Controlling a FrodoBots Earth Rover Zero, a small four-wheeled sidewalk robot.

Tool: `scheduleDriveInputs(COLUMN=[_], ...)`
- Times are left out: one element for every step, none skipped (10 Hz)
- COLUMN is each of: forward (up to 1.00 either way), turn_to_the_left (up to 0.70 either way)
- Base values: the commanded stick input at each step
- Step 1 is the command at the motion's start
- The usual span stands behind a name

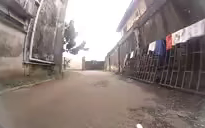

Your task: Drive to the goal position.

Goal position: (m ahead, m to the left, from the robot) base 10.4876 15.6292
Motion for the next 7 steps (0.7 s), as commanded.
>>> scheduleDriveInputs(forward=[0.7,0.7,0.7,0.7,0.7,0.7,0.7], turn_to_the_left=[0.0,0.0,0.0,0.0,0.0,0.0,0.0])
